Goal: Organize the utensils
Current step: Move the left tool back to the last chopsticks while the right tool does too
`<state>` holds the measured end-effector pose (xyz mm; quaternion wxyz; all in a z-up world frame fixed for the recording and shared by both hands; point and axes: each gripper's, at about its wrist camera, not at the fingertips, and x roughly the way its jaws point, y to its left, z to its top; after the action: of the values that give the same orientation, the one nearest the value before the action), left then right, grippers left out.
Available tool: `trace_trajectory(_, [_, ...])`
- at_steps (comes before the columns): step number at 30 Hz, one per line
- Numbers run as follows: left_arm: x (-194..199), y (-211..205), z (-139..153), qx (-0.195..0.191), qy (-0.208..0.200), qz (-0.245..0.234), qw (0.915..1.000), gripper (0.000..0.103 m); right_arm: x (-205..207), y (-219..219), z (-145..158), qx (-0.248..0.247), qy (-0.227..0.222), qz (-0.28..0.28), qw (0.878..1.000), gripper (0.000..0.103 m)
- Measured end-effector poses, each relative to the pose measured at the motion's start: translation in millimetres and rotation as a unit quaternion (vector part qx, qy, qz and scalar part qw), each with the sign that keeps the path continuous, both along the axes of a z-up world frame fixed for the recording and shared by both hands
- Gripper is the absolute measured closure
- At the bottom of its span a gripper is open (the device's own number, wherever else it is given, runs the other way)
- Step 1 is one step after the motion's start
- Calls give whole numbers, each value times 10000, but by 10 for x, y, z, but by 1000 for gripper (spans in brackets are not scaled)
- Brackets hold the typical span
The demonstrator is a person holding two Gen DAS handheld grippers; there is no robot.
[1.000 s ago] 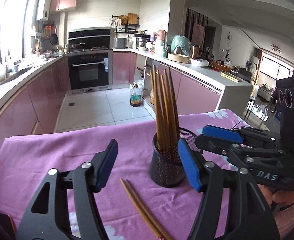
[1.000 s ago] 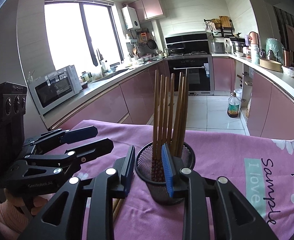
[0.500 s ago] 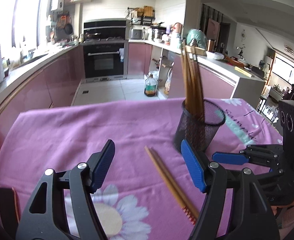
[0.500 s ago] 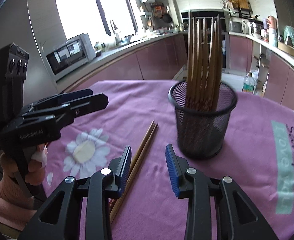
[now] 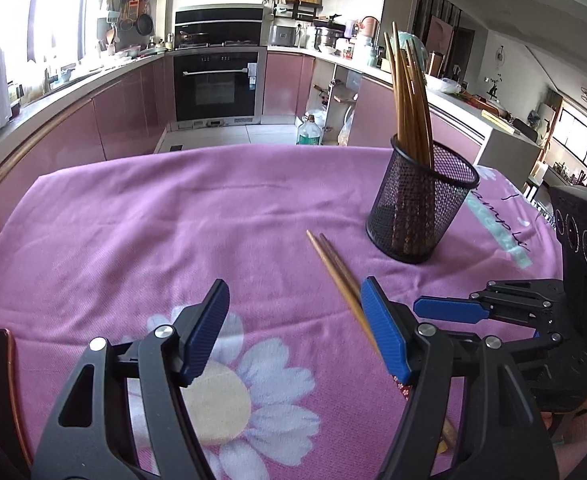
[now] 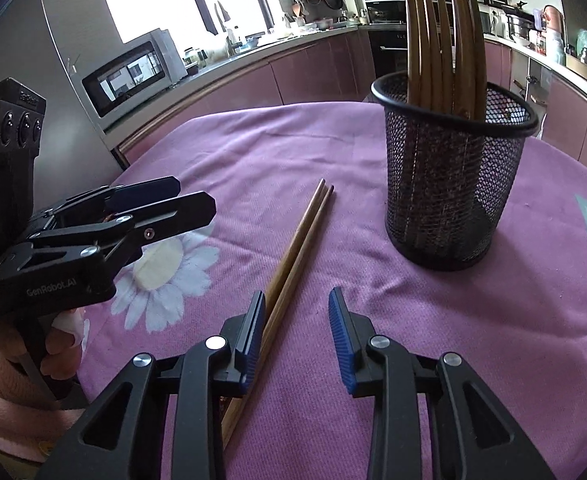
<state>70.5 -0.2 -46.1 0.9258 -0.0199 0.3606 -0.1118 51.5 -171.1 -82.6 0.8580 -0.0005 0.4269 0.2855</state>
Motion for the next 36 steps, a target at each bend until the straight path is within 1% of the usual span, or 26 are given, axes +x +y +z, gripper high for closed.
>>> trace_trajectory(5, [26, 12, -43, -6, 69, 52, 10000, 36, 5, 29, -20, -85, -3, 9, 10000, 74])
trace_trajectory(9, [36, 37, -78, -14, 96, 88, 9999, 37, 5, 83, -50, -193, 3, 48, 9998, 78])
trace_trajectory(15, [55, 24, -122, -18, 142, 68, 9999, 38, 26, 118, -51, -262, -31, 20, 9996, 80])
trace_trajectory(22, [76, -35, -176, 21, 200, -17, 9998, 38, 36, 94, -44, -244, 23, -47, 9997, 80])
trace_trajectory(31, [114, -125, -238, 123, 290, -139, 9994, 38, 27, 94, -34, -406, -34, -138, 9991, 81])
trace_trajectory(36, [150, -129, -263, 128, 340, -134, 9993, 39, 90, 150, -56, -450, 4, -158, 9989, 83])
